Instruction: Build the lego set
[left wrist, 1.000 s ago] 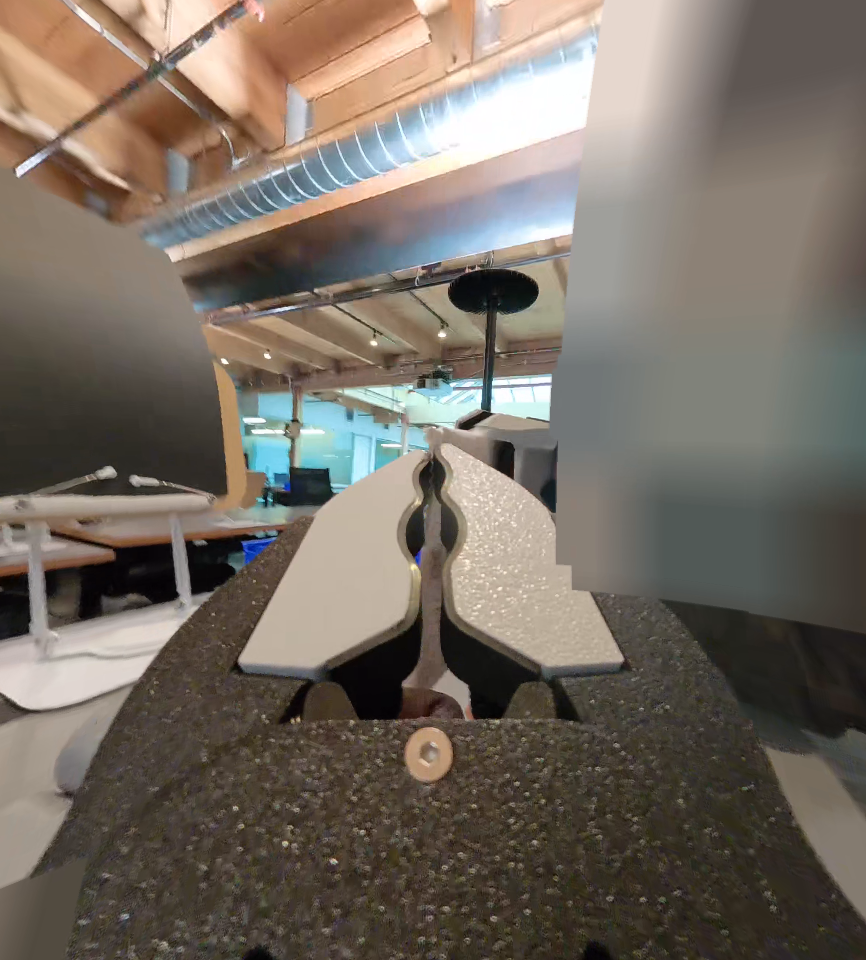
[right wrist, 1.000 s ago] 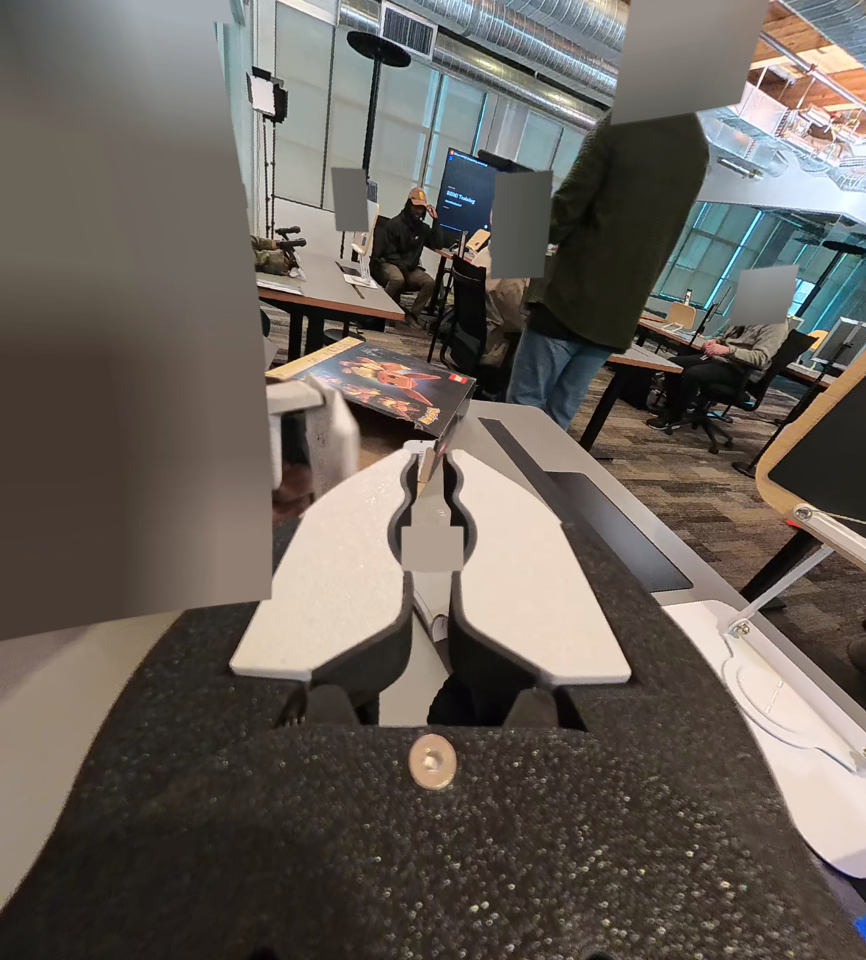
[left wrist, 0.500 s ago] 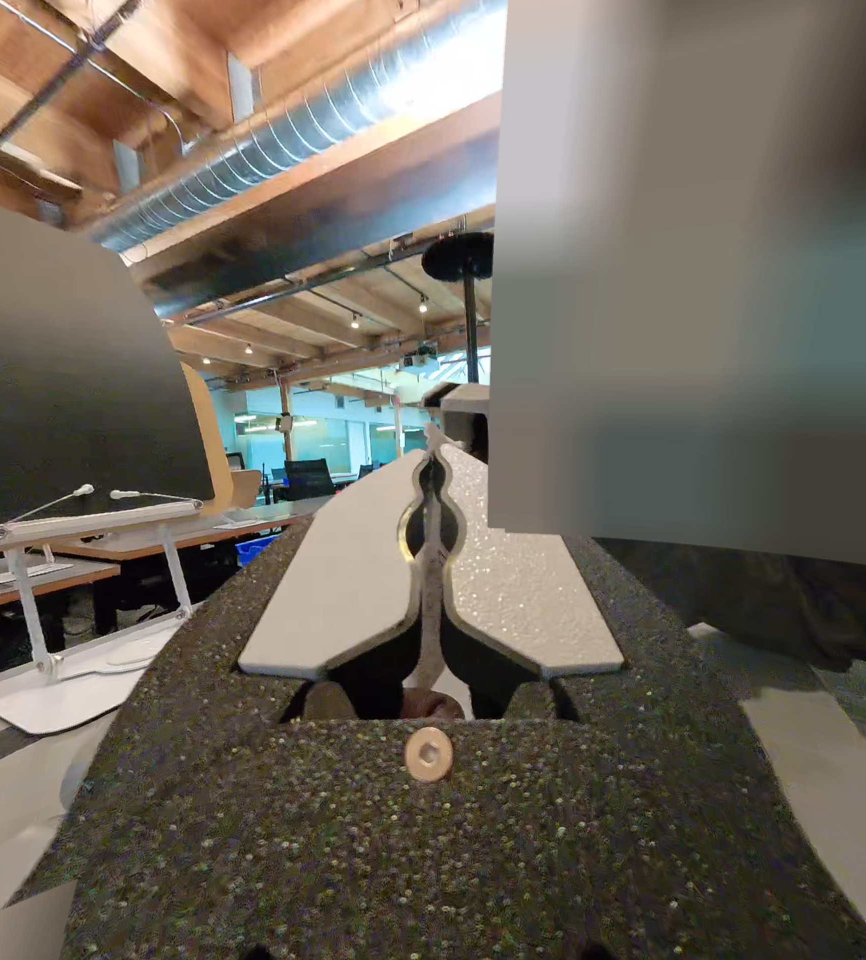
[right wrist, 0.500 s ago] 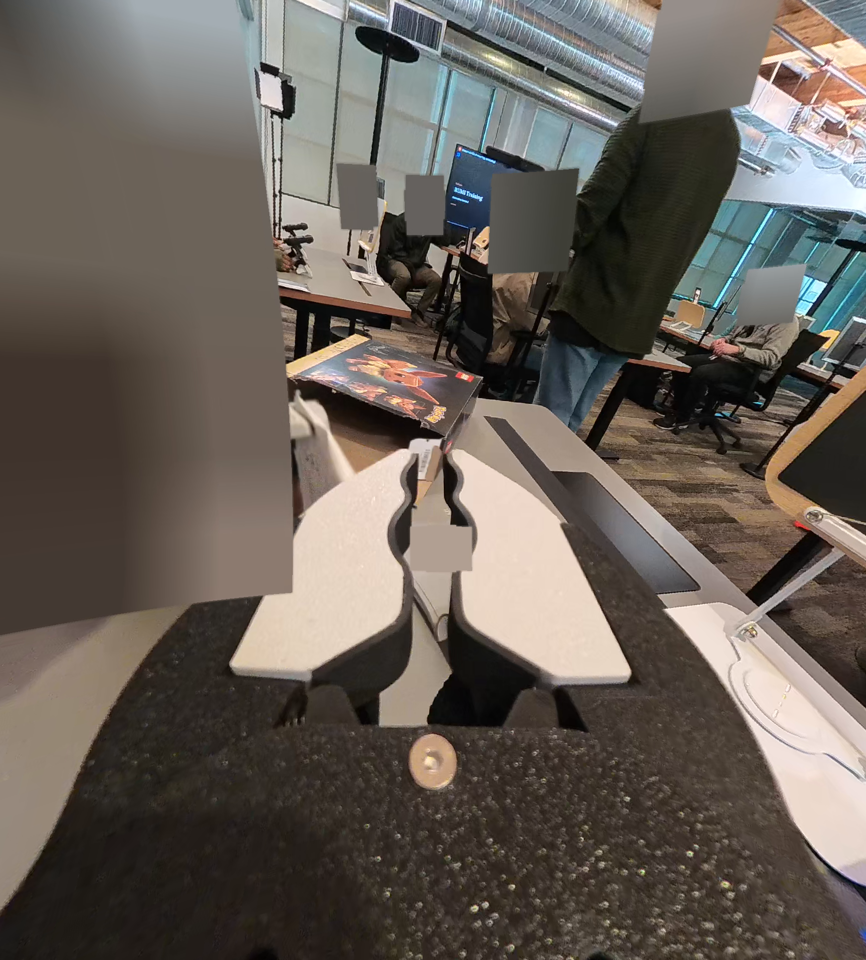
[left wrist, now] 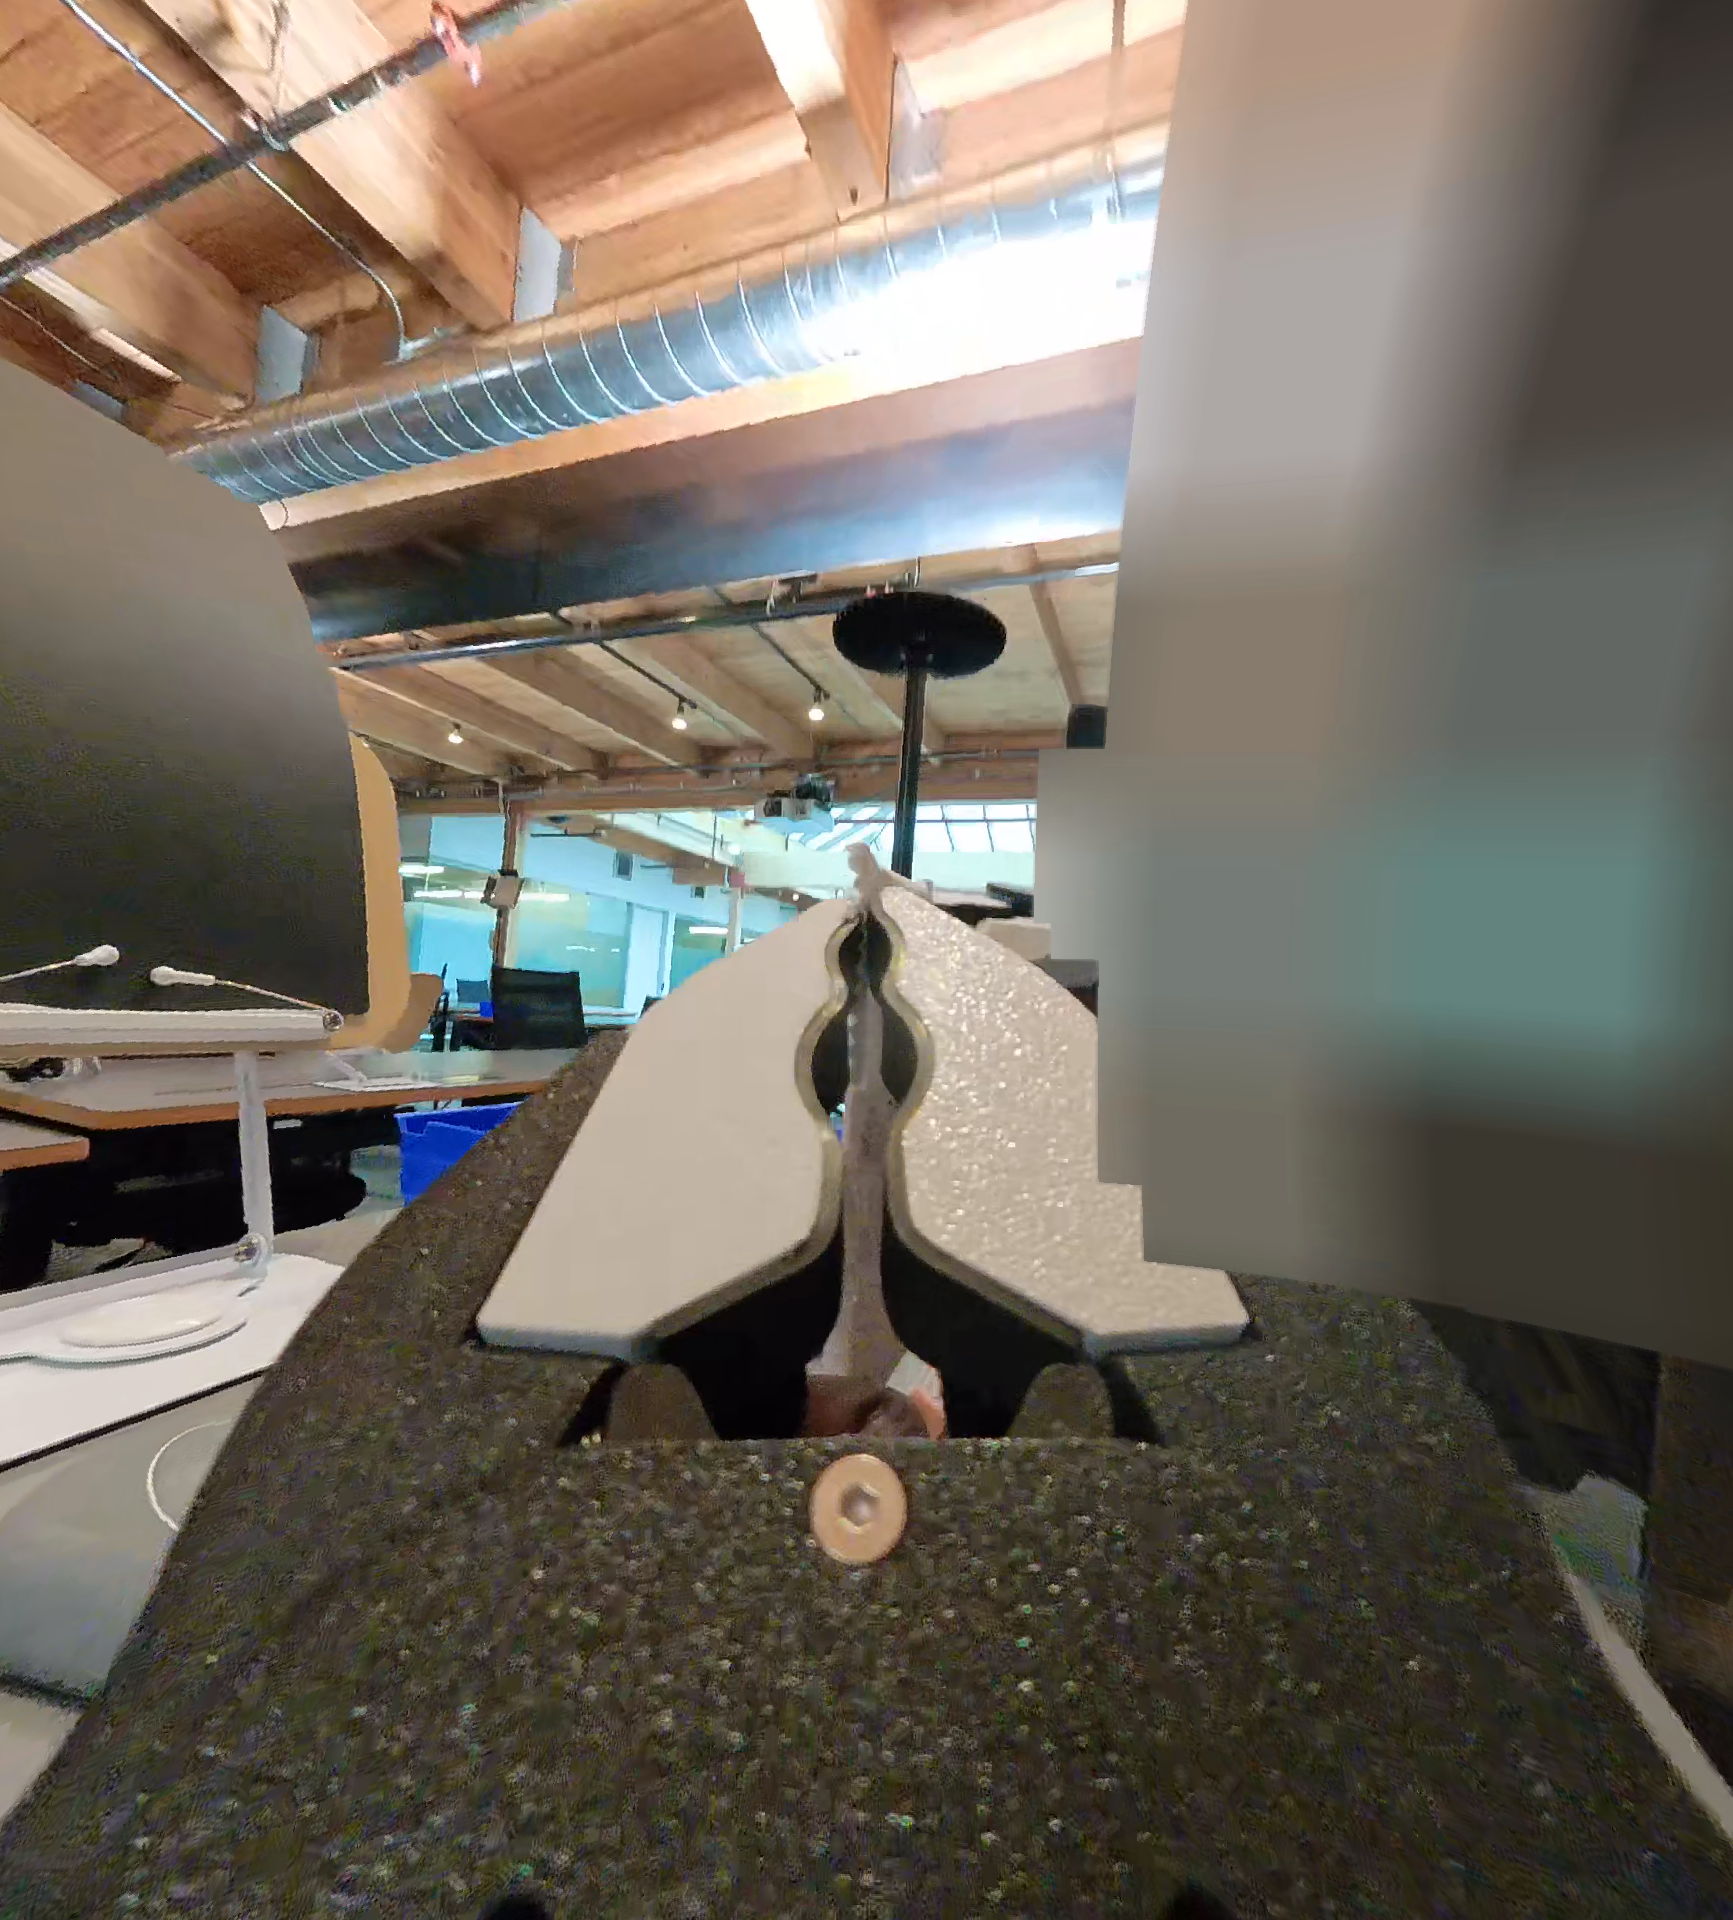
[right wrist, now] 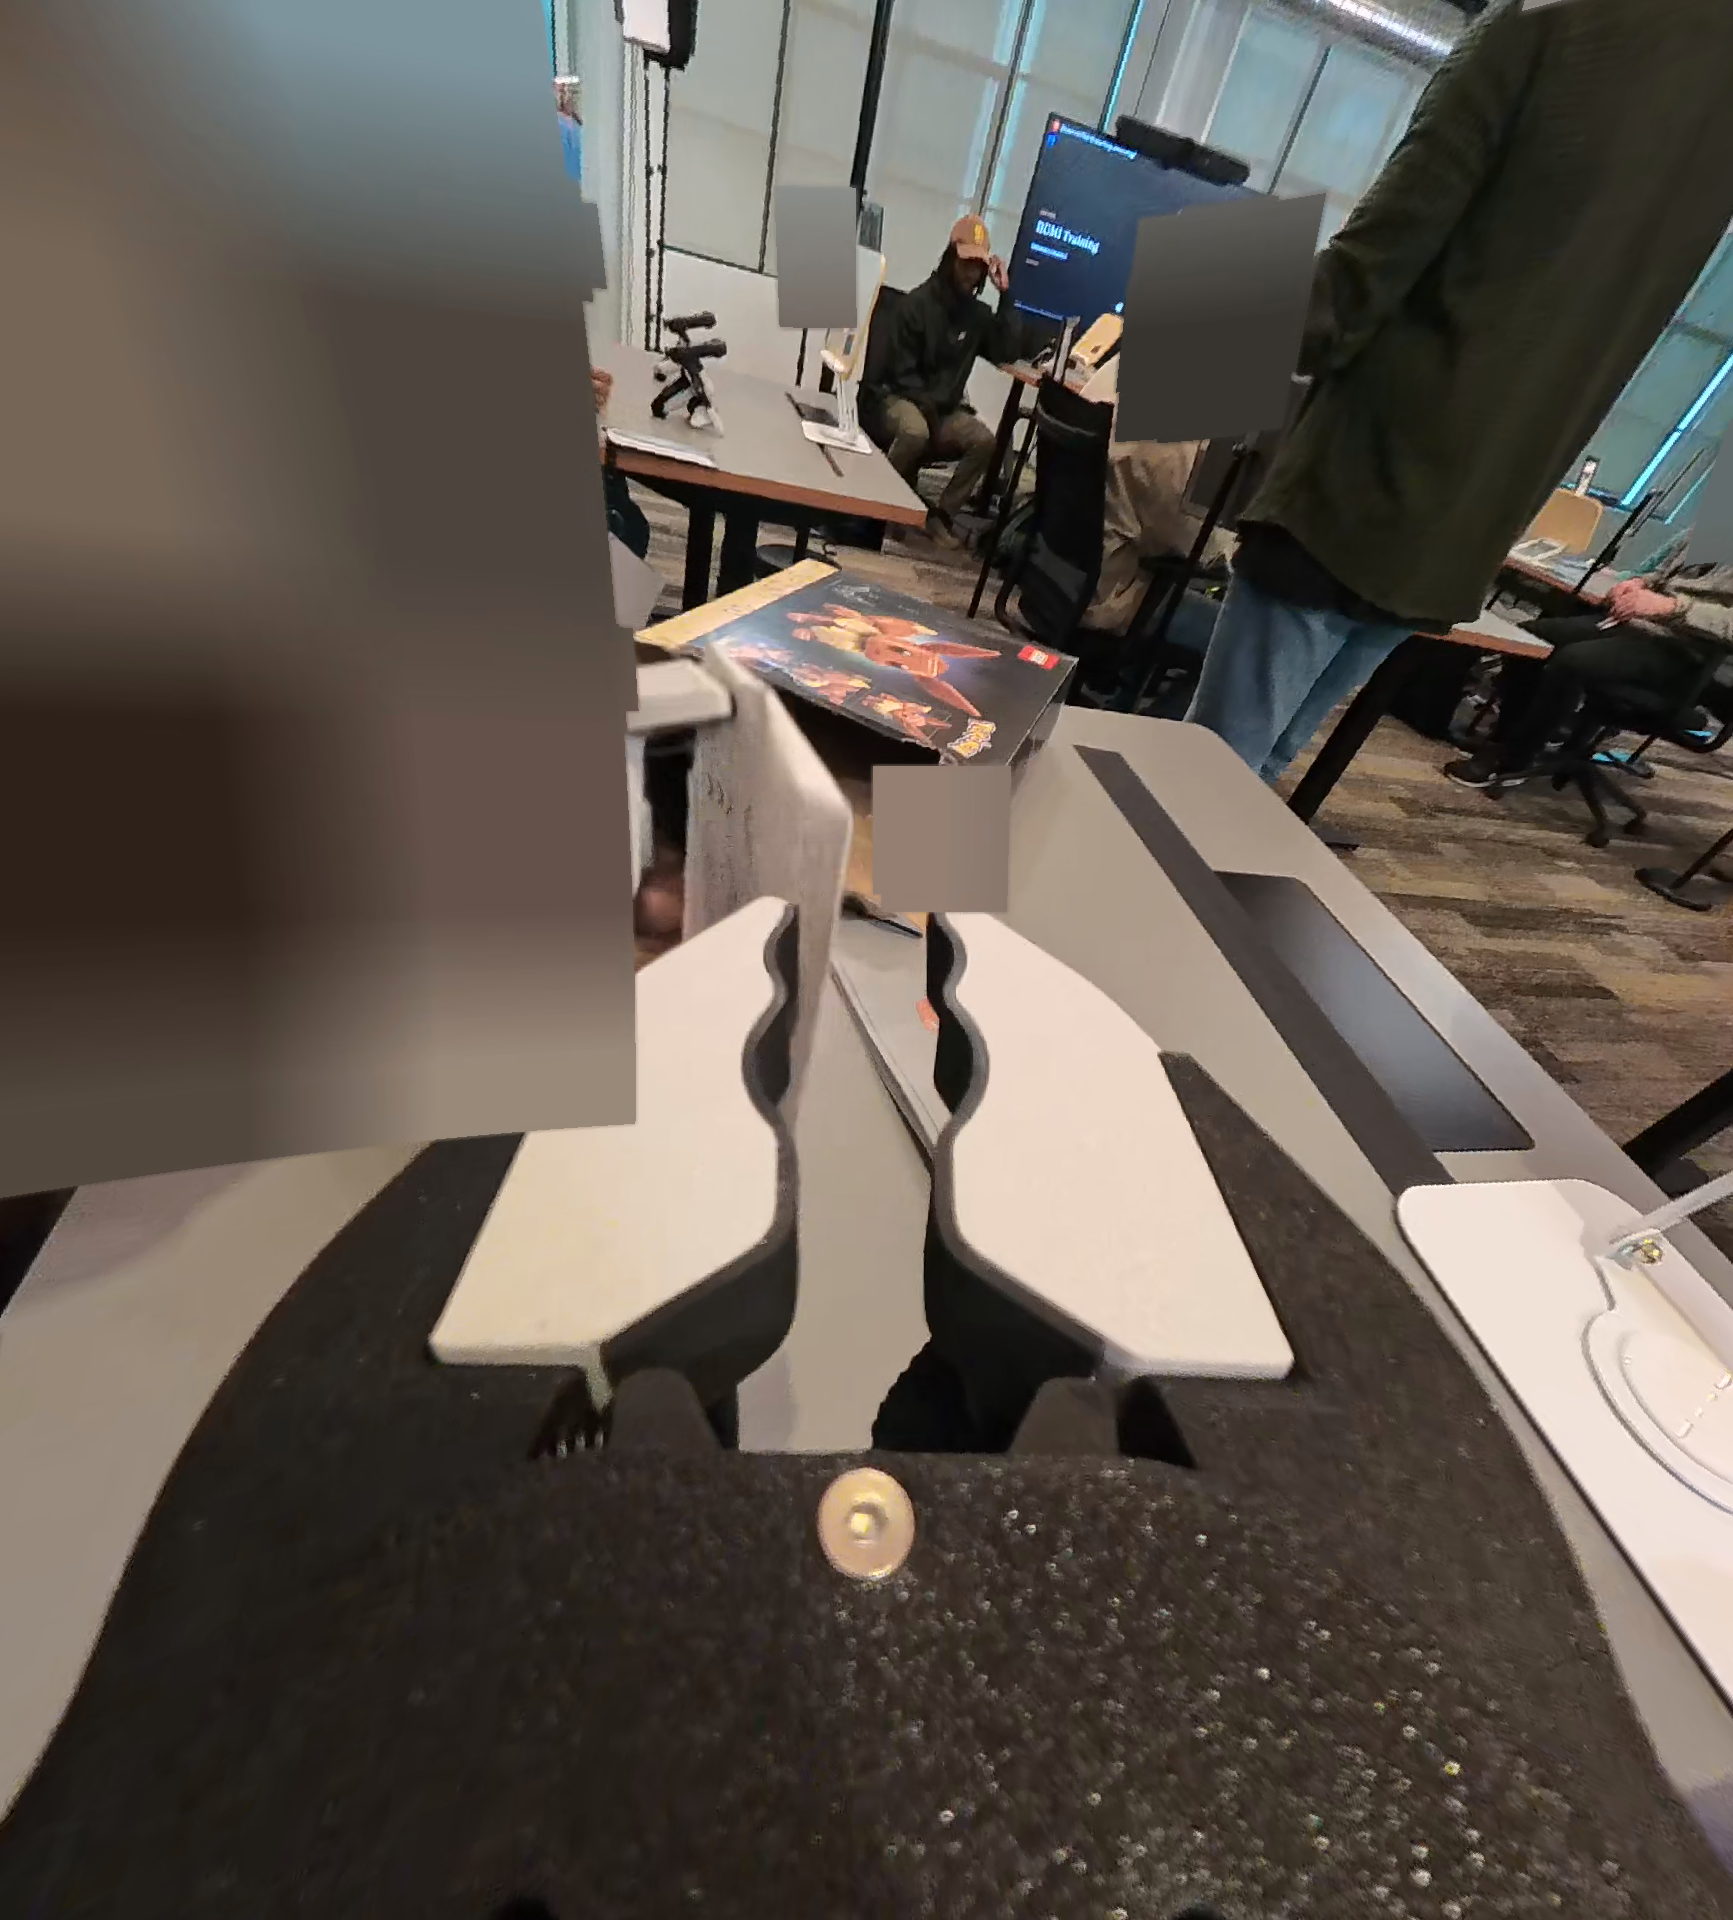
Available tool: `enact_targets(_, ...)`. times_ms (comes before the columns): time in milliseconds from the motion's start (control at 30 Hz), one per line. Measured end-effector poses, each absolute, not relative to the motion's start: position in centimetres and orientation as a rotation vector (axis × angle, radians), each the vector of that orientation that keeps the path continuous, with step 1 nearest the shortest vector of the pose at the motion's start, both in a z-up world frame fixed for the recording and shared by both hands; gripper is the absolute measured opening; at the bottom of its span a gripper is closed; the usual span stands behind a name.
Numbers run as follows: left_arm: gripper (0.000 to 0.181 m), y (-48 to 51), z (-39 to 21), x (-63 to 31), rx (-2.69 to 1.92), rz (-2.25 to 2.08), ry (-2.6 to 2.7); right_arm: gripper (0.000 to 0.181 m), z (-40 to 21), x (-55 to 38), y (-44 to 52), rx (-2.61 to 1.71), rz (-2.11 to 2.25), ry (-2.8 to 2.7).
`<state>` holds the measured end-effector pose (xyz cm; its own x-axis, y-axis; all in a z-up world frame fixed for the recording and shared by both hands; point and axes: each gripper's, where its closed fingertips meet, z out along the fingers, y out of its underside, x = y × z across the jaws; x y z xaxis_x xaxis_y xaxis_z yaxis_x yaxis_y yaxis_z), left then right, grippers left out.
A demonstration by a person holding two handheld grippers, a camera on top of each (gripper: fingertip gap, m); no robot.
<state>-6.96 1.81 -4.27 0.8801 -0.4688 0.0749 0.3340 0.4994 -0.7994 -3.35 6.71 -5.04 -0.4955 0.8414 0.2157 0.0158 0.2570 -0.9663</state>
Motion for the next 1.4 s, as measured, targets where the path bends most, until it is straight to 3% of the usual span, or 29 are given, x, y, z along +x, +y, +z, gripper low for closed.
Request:
enact_targets(333, 0.000, -0.3, -2.5, -6.3, -0.815, -0.466, 0.210, 0.024, -4.3, -3.1, 6.8, -0.778, 1.359, -1.717)
enact_targets(533, 0.000, 2.6, -4.6, -6.0, -1.035, -0.283, 0.234, 0.023, -4.1, -3.1, 6.8, -0.773, 1.346, -1.709)
enact_targets(1000, 0.000, 2.7, -5.2, -5.5, -1.014, -0.402, 0.226, 0.030, -6.0, -3.5, 6.3, -0.822, 1.311, -1.809)
enact_targets(1167, 0.000, 3.1, -5.6, -5.8, -1.020, -0.460, 0.199, 0.003, -7.1, -3.9, 6.1, -0.851, 1.275, -1.843)
enact_targets(1400, 0.015, 4.0, -6.2, -6.8, -1.060, -0.465, 0.139, 0.000, -6.9, -4.4, 7.6, -0.924, 1.295, -1.777)
